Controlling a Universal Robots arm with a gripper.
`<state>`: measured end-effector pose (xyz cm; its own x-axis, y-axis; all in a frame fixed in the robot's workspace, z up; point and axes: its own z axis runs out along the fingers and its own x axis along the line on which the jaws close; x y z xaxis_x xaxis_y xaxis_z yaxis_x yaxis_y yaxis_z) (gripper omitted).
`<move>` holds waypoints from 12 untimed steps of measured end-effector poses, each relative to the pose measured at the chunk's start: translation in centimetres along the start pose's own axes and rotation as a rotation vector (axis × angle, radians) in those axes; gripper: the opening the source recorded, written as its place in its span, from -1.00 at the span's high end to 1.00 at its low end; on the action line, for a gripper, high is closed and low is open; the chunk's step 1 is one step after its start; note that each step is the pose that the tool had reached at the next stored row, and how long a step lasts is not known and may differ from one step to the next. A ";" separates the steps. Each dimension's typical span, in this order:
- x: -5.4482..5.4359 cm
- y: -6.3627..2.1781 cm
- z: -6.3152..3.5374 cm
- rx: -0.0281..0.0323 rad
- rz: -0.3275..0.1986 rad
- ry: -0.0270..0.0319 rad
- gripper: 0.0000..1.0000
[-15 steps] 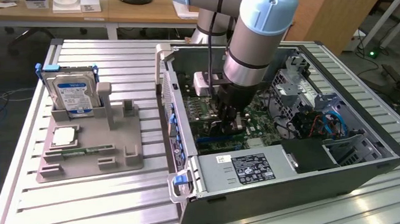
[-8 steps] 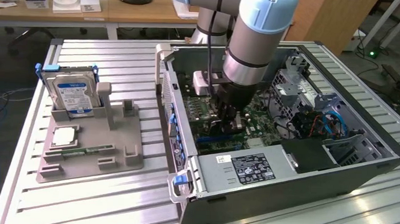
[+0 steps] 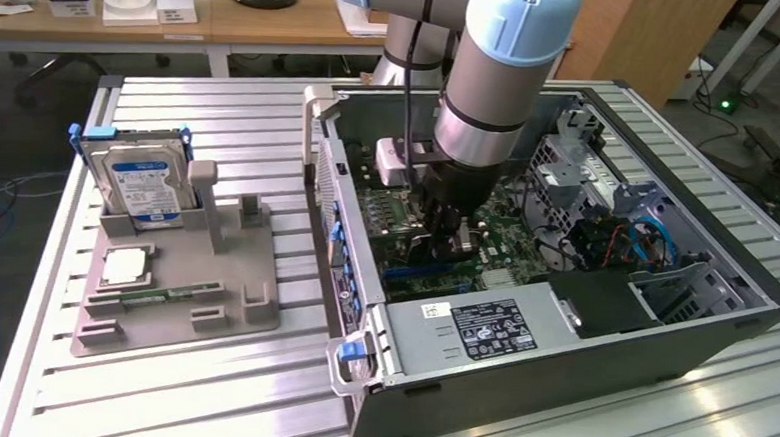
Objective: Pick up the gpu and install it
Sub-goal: 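Insert the gpu into the slot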
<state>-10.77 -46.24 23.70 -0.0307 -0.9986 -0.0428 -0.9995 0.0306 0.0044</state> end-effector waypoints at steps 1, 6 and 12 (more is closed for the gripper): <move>0.0 0.00 0.00 0.0001 0.001 0.0000 0.45; 0.0 0.00 0.02 0.0001 0.003 0.0002 0.45; 0.0 -0.01 0.15 0.0001 0.003 0.0001 0.45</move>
<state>-10.77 -46.25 23.56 -0.0336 -0.9985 -0.0427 -0.9994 0.0335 0.0044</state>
